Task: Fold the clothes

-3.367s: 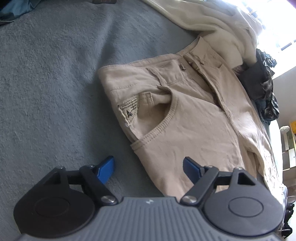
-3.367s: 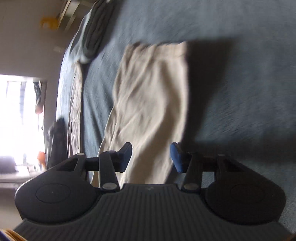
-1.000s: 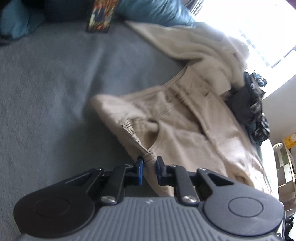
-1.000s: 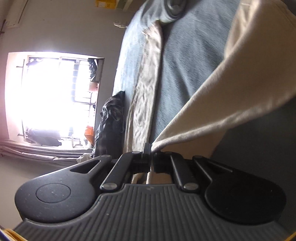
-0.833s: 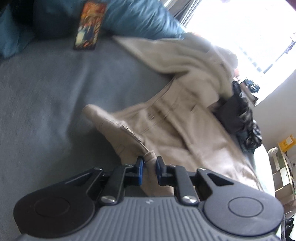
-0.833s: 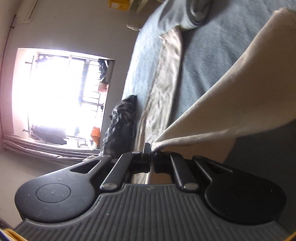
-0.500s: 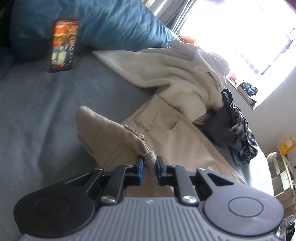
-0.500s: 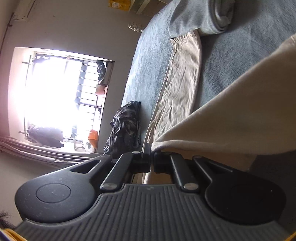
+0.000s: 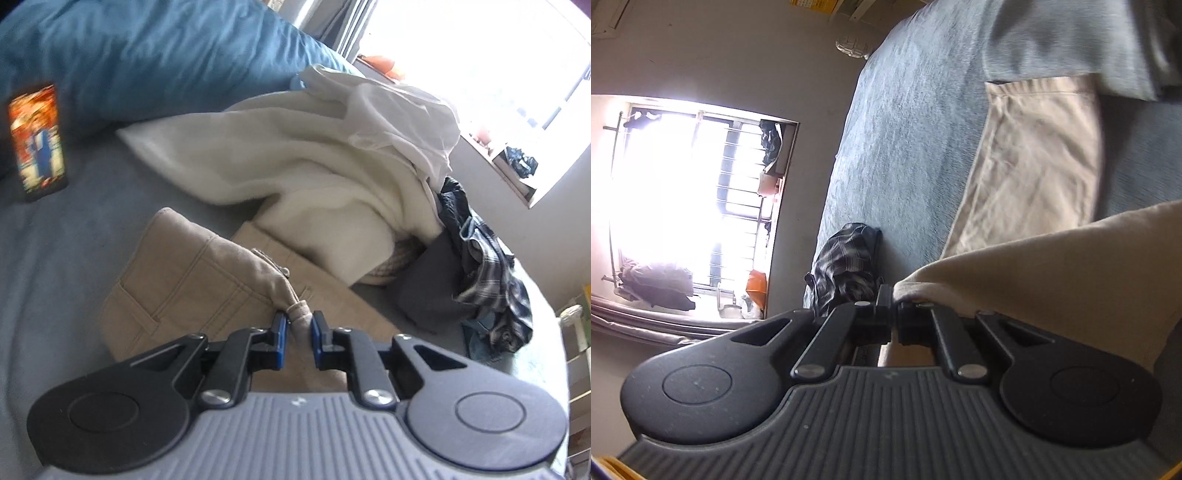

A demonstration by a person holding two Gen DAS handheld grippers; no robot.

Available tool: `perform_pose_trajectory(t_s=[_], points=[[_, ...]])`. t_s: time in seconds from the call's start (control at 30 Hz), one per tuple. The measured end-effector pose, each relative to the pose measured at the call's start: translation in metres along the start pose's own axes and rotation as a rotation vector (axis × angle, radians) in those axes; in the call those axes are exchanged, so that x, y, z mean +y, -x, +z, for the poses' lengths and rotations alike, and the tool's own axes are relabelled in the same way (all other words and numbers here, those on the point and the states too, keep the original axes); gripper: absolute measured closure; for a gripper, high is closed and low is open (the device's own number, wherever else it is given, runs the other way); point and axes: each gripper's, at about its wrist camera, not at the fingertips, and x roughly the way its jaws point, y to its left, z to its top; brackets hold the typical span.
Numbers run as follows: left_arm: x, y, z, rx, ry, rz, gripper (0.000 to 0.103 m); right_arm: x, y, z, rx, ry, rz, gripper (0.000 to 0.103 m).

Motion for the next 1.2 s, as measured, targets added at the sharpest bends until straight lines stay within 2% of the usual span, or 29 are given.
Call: perform_pose_trajectory(t_s=[0.2,0.47,0.53,0.6,0.7,0.73,0.8,0.83,0.87,0.97,1.03,1.13,1.2], points=[[-0.030,-0.053,0.017,0.031,-0.046,0.038,0.088,0.017,-0.060,0.025,0.028,0.007,-0.046,0.102],[-0.039,-0.128,0.017,0.117,-0.080,0.078,0.087,0.013,-0.134,0.039,0.060,0.023,-0.112,0.102],[-0.035,-0.142,0.019,0.134,-0.047,0.062,0.081,0.008,-0.151,0.041,0.070,0.019,-0.127,0.102],[-0.028,-0.149,0.024,0.122,0.003,0.039,0.064,0.002,-0.167,0.043,0.088,0.001,-0.132,0.101],[-0.020,-0.146,0.033,0.103,0.080,-0.003,0.047,-0.006,-0.188,0.046,0.135,-0.055,-0.161,0.097],[-0.017,-0.144,0.036,0.098,0.106,-0.019,0.045,-0.008,-0.193,0.046,0.151,-0.073,-0.174,0.094],[-0.011,-0.137,0.041,0.093,0.131,-0.044,0.042,-0.012,-0.198,0.048,0.183,-0.106,-0.207,0.080],[-0.008,-0.133,0.043,0.095,0.139,-0.057,0.041,-0.011,-0.197,0.048,0.190,-0.115,-0.214,0.064],[-0.004,-0.128,0.045,0.099,0.145,-0.074,0.041,-0.009,-0.193,0.047,0.189,-0.116,-0.213,0.054],[0.011,-0.105,0.052,0.100,0.113,-0.086,0.040,0.000,-0.176,0.044,0.198,-0.114,-0.201,0.049],[0.025,-0.086,0.057,0.090,0.050,-0.051,0.037,0.011,-0.159,0.040,0.198,-0.094,-0.194,0.047],[0.049,-0.065,0.055,0.083,-0.057,0.016,0.031,0.038,-0.137,0.024,0.206,0.000,-0.168,0.047],[0.065,-0.060,0.051,0.098,-0.125,0.052,0.030,0.065,-0.138,0.002,0.268,0.139,-0.162,0.047]])
